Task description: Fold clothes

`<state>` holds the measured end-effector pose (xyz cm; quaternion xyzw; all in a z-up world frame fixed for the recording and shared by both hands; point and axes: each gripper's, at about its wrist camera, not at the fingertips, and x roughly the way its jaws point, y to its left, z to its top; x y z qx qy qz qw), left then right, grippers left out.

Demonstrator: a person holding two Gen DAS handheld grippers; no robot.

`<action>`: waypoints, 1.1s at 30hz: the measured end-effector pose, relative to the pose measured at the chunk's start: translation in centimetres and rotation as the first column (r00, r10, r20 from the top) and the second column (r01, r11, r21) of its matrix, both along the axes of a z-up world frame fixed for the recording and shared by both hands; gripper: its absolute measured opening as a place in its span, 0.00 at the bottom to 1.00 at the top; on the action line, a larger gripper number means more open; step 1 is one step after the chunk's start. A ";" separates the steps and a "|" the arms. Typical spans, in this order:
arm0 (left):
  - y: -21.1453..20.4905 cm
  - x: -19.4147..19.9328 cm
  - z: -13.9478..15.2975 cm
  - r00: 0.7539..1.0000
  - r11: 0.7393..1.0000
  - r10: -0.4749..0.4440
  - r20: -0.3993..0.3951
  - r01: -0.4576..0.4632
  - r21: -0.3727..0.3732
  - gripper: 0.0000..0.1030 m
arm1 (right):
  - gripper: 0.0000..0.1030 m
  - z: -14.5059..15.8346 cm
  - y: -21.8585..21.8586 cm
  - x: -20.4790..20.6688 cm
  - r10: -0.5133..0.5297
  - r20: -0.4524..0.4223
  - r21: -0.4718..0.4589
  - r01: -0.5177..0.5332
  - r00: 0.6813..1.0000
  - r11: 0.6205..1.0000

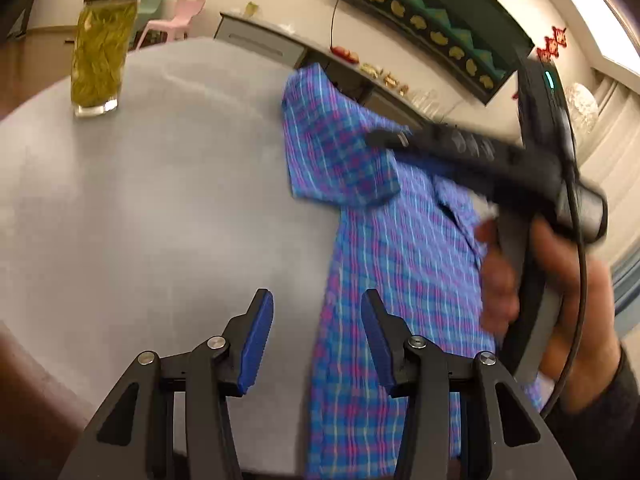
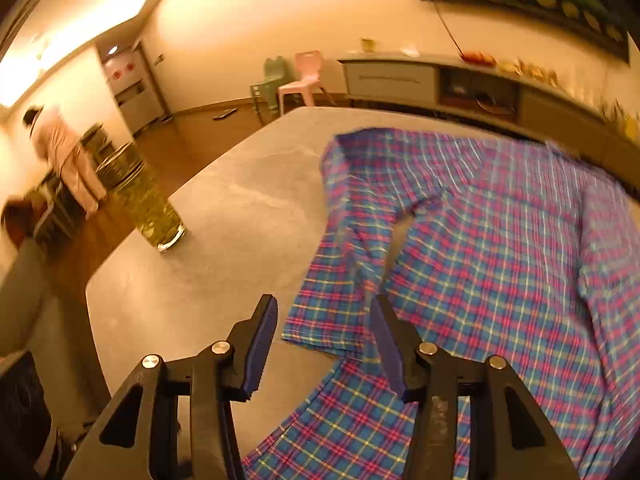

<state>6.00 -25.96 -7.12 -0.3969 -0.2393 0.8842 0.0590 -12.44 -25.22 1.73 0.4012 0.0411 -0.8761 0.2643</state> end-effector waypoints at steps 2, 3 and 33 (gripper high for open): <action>1.2 0.2 -0.1 1.000 0.999 -0.031 0.004 0.031 -0.031 0.44 | 0.50 -1.1 -0.6 -0.7 0.000 0.027 0.057 -0.001 1.000 0.998; 1.5 0.1 -0.2 0.999 0.998 -0.040 0.012 0.041 -0.046 0.44 | 0.50 -1.8 -0.9 -1.1 -0.003 0.047 0.084 -0.001 0.999 0.996; 9.1 0.8 4.5 0.957 0.934 -0.220 -0.187 0.152 -0.324 0.01 | 0.02 8.2 5.4 -9.7 0.090 -0.028 0.007 -0.090 0.996 0.996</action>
